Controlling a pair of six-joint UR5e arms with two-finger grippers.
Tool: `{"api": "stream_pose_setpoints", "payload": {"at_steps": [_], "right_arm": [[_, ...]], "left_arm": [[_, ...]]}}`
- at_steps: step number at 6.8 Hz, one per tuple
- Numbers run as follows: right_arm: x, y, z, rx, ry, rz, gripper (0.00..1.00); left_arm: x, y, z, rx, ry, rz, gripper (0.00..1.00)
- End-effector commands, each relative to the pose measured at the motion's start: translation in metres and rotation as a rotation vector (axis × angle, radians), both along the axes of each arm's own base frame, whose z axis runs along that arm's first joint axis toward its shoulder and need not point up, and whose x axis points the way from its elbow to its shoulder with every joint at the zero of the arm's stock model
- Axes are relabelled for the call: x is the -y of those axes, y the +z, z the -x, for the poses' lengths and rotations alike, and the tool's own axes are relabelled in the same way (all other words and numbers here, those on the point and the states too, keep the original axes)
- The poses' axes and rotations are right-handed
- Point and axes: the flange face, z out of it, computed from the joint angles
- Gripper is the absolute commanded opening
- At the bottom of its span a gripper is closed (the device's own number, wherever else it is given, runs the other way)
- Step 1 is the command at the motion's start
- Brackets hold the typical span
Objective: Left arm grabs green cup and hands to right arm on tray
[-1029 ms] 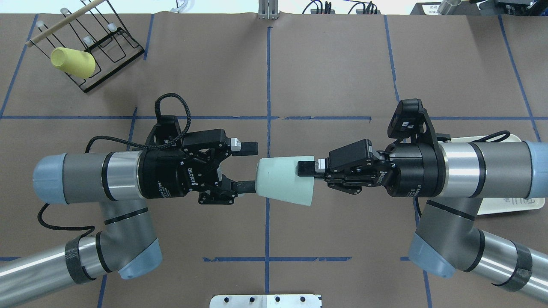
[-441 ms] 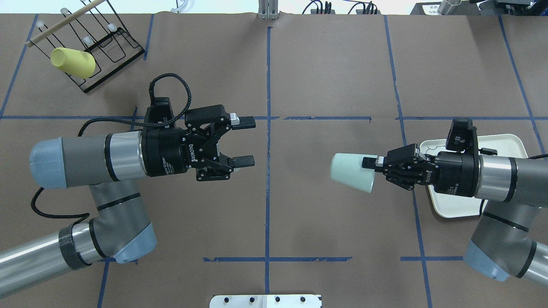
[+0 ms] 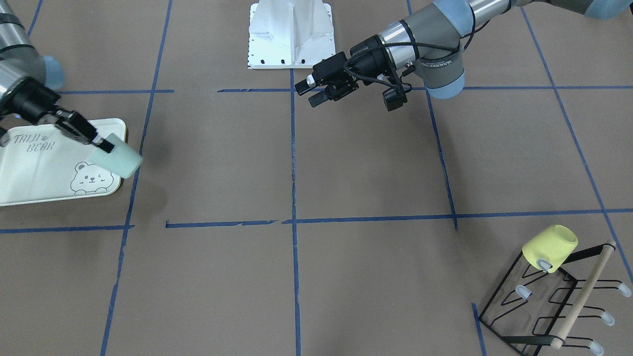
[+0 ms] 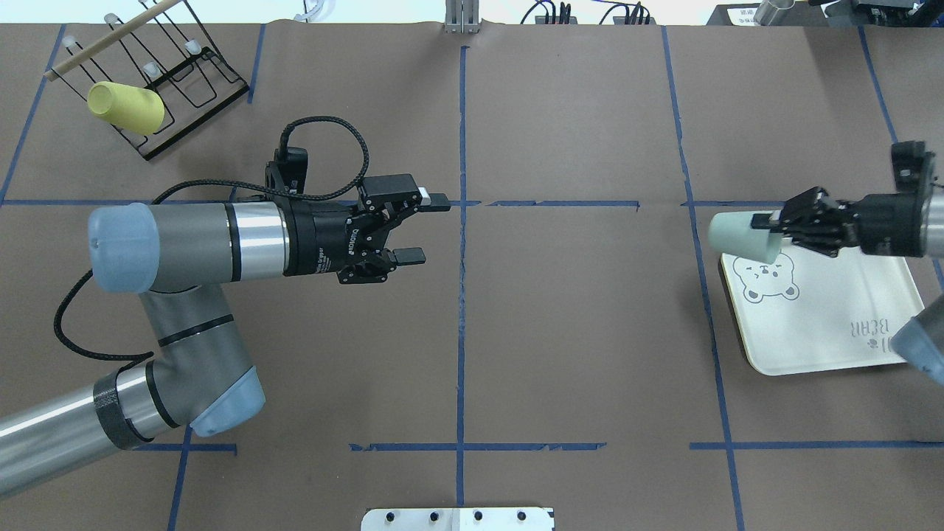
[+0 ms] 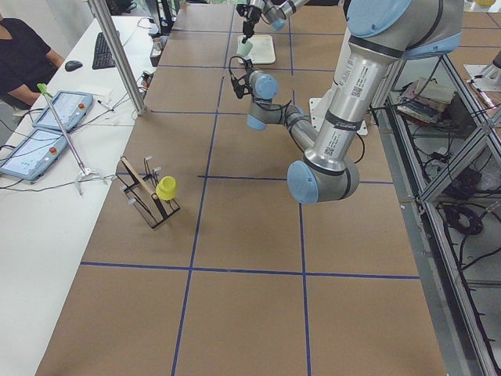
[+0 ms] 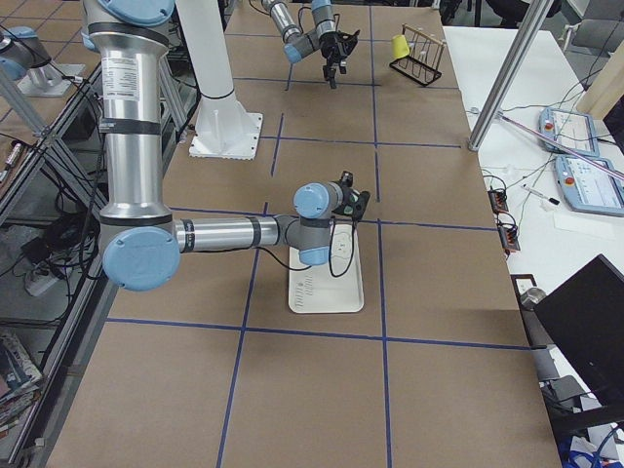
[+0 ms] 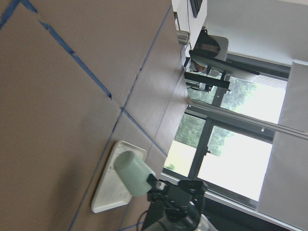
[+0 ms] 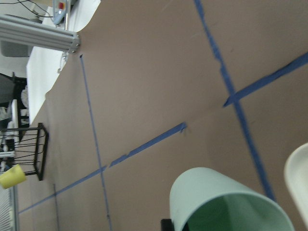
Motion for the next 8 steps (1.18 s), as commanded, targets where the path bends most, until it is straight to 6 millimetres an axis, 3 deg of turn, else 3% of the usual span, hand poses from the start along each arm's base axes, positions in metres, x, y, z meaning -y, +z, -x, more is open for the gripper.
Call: {"api": "stream_pose_setpoints", "payload": {"at_steps": [1,2,4,5,7,8], "right_arm": [[0.026,0.038,-0.058,-0.202,-0.041,0.034,0.0],[0.032,0.053,-0.056,-0.307,-0.087,0.006,0.0],[0.042,0.043,-0.046,-0.479,-0.223,-0.001,0.0],[0.039,0.02,-0.045,-0.543,-0.287,-0.019,0.0],[0.018,0.003,-0.005,-0.755,-0.455,-0.052,0.0],[0.011,0.022,-0.008,-0.837,-0.505,-0.084,0.0]], "left_arm": [[0.031,0.021,-0.01,0.295,-0.004,-0.031,1.0],[0.036,0.029,-0.016,0.39,0.006,-0.063,1.0],[0.04,0.036,-0.015,0.408,0.002,-0.06,1.0],[0.041,0.041,-0.016,0.416,0.003,-0.056,1.0],[0.046,0.044,-0.015,0.432,-0.005,-0.045,1.0],[0.048,0.044,-0.014,0.454,-0.005,-0.043,1.0]]}}
